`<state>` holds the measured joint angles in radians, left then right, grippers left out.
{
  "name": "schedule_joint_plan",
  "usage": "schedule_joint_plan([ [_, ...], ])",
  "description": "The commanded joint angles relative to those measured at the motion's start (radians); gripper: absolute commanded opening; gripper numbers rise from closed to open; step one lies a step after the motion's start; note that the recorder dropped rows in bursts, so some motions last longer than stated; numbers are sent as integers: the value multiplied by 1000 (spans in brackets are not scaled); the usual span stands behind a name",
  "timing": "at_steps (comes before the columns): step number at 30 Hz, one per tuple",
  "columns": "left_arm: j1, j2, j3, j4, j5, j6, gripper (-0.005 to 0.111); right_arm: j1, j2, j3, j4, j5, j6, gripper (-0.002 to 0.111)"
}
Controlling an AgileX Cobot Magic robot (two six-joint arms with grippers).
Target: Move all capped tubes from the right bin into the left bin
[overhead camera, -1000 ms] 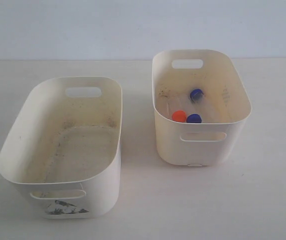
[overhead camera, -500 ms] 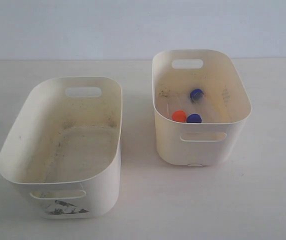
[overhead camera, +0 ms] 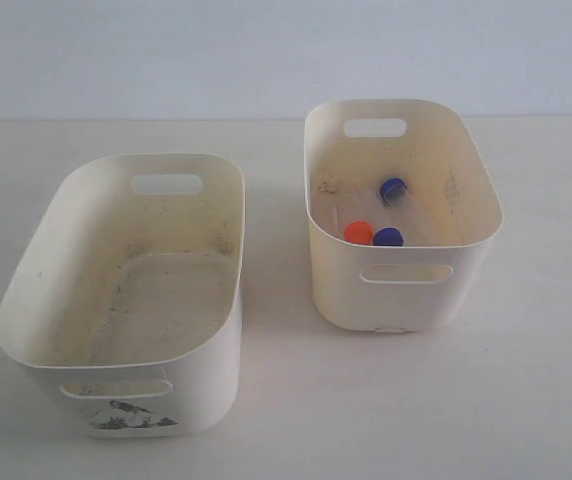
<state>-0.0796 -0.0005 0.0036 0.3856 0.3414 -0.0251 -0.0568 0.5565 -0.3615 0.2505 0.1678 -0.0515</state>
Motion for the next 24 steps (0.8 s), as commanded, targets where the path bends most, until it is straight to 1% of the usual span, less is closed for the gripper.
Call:
schedule_joint_plan([
  [1, -5, 0, -4, -3, -5, -10, 4, -1, 144, -86, 15, 44, -24, 0],
  [4, -5, 0, -4, -3, -5, -10, 4, -1, 245, -190, 31, 112, -49, 0],
  [9, -5, 0, -4, -3, -5, -10, 4, 15, 398, -413, 115, 313, -101, 0],
  [14, -5, 0, -4, -3, -5, -10, 4, 156, 534, -614, 112, 401, -107, 0],
  [18, -5, 0, -4, -3, -5, -10, 4, 275, 656, -785, 88, 477, -2, 0],
  [22, -5, 0, -4, -3, -5, -10, 4, 363, 800, -949, -54, 588, 131, 0],
  [24, -5, 0, -4, -3, -5, -10, 4, 390, 882, -1049, -160, 695, 224, 0],
])
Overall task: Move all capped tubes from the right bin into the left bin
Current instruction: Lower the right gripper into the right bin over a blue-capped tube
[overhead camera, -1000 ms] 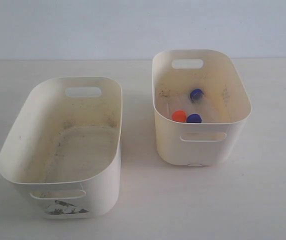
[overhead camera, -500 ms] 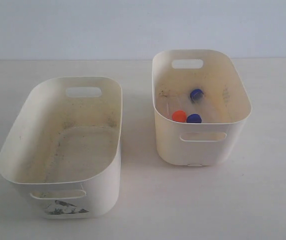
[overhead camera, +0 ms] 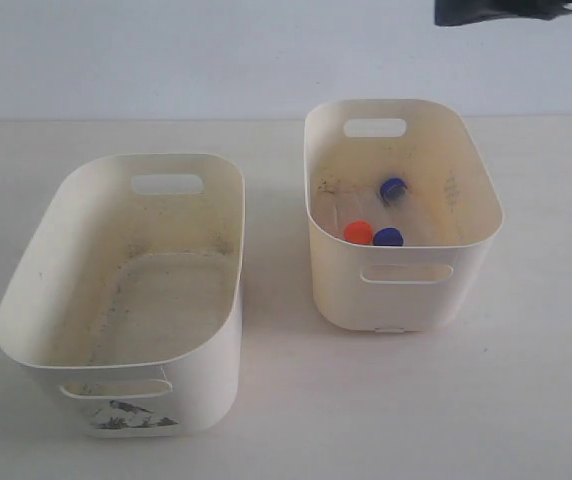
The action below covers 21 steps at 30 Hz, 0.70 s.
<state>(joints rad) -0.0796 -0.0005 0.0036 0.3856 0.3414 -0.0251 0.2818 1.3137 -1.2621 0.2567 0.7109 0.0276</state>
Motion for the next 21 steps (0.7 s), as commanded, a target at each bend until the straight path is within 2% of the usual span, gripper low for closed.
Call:
schedule_joint_plan([
  [1, -5, 0, -4, -3, -5, -10, 4, 58, 159, -201, -210, 220, 179, 0],
  [6, -5, 0, -4, -3, -5, -10, 4, 67, 362, -428, -272, 508, 237, 0],
  [12, -5, 0, -4, -3, -5, -10, 4, 67, 561, -585, -270, 510, 237, 0],
  [21, -5, 0, -4, -3, -5, -10, 4, 16, 703, -609, -236, 510, 234, 0],
])
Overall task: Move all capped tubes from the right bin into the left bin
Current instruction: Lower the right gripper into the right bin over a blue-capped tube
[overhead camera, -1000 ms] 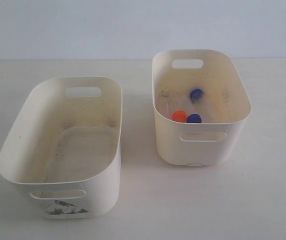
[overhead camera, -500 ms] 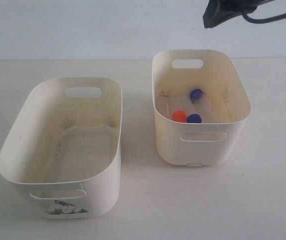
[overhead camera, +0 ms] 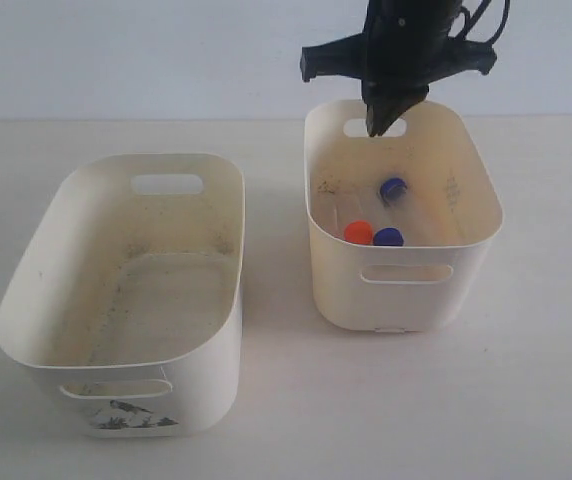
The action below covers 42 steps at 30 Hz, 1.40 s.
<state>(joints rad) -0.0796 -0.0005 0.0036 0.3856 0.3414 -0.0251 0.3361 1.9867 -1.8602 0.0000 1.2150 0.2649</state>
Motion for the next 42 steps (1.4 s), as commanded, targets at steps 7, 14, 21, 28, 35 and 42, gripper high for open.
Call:
schedule_joint_plan([
  [7, -5, 0, -4, -3, -5, -10, 4, -67, 83, -11, 72, 6, -17, 0],
  [14, -5, 0, -4, -3, -5, -10, 4, -71, 146, -11, 64, 6, -17, 0],
  [21, -5, 0, -4, -3, -5, -10, 4, -69, 196, -11, 78, 6, -11, 0],
  [28, -5, 0, -4, -3, -5, -10, 4, -66, 233, -1, 110, 6, -9, 0],
  [35, -5, 0, -4, -3, -5, -10, 4, -66, 241, -1, 51, 6, -6, 0],
  [42, -5, 0, -4, -3, -5, -10, 4, -66, 241, -1, 47, 6, -24, 0],
])
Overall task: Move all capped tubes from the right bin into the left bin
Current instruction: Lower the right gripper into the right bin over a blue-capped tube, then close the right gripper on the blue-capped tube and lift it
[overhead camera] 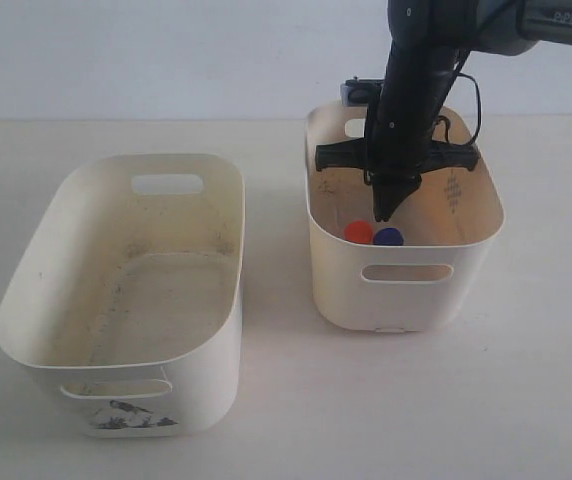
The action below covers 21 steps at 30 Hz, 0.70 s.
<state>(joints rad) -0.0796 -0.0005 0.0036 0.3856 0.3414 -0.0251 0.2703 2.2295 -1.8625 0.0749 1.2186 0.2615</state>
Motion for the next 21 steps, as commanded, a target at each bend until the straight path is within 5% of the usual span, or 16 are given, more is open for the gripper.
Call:
schedule_joint_plan([
  [1, -5, 0, -4, -3, -5, -10, 4, 0, -2, 2, -28, 2, -36, 2],
  [9, -5, 0, -4, -3, -5, -10, 4, 0, 33, 2, -36, 2, -40, 41],
  [21, -5, 0, -4, -3, -5, -10, 4, 0, 56, 2, -137, 2, -40, 42],
])
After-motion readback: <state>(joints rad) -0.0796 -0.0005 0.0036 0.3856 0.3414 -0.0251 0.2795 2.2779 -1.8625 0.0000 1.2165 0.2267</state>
